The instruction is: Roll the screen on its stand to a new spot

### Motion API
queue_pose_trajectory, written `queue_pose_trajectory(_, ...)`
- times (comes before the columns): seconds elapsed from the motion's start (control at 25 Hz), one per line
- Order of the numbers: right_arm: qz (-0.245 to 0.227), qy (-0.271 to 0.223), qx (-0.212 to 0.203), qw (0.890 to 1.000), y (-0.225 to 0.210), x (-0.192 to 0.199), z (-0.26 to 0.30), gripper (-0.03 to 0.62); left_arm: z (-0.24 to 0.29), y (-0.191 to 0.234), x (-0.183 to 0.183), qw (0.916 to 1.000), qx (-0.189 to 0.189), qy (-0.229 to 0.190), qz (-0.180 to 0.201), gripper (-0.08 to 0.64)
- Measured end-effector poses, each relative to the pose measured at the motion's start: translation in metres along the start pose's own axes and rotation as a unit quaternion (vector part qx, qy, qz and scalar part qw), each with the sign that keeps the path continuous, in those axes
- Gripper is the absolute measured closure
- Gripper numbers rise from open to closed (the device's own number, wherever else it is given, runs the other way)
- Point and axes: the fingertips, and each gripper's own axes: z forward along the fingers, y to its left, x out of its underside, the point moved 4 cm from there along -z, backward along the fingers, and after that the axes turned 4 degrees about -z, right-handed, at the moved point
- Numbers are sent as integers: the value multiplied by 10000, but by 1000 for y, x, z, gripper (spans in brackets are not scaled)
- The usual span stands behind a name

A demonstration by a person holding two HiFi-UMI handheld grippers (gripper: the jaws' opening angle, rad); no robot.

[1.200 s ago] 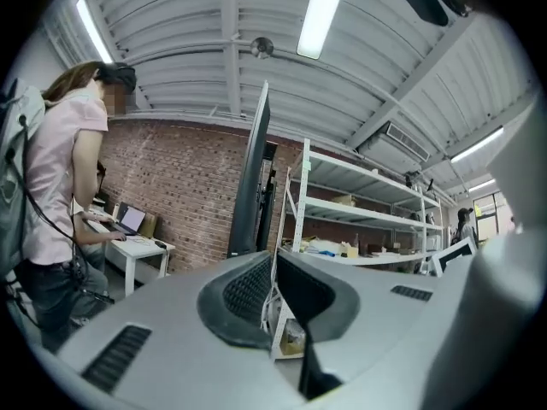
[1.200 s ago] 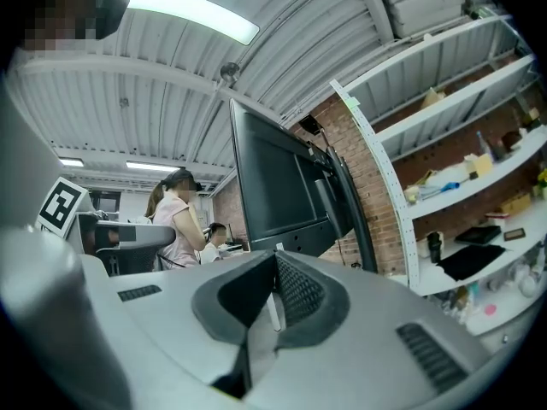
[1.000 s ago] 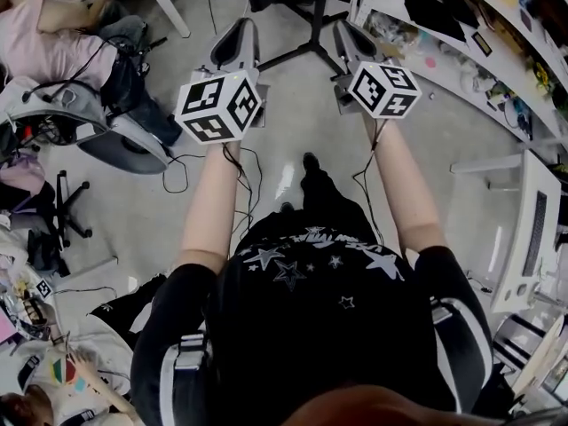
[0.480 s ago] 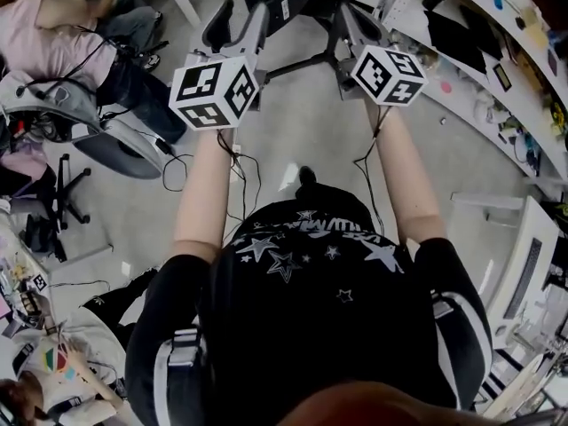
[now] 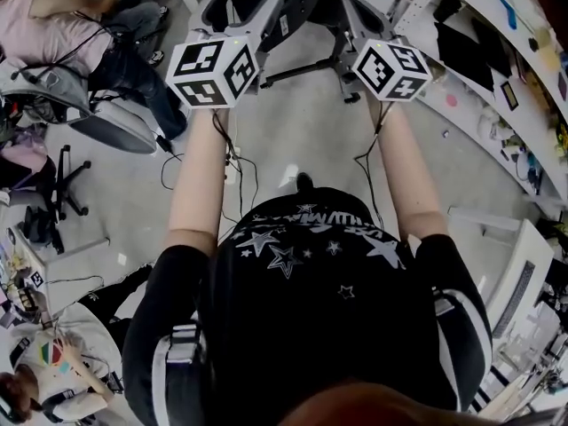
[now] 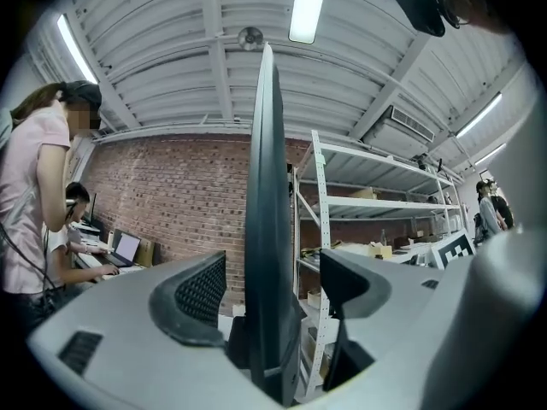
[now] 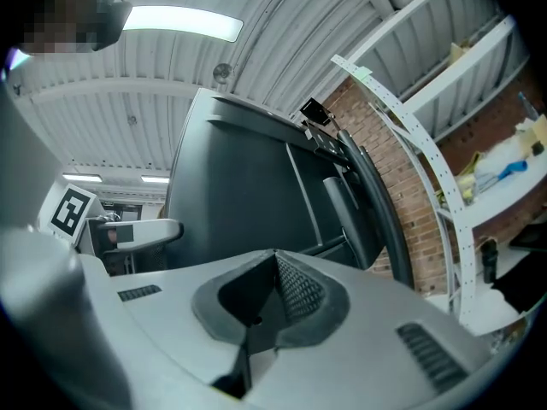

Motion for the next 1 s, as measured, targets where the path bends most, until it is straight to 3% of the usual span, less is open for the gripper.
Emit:
queue_pose_trajectory(0.24, -21, 55, -22, 10000, -10, 0, 13, 586, 20, 1, -14, 9996, -11, 15, 282, 216)
queue_pose_trajectory(0.44, -79, 35, -57, 9999, -9, 0, 19, 586, 30, 1, -11, 9977, 55, 405, 538, 219)
queue_pose_trajectory(0.56, -71, 17, -58, 10000, -6, -1, 21, 586, 30, 1, -15, 9981, 170, 417, 417, 240)
queue_pose_trajectory(0.68, -79, 25, -45, 10000, 0, -1, 19, 586, 24, 4, -18, 9972, 101, 514, 532, 331)
queue_pose_trajectory(1.0, -124, 113, 46, 9998, 6, 2, 13, 586, 21, 10, -16, 9983, 87, 572, 70, 357)
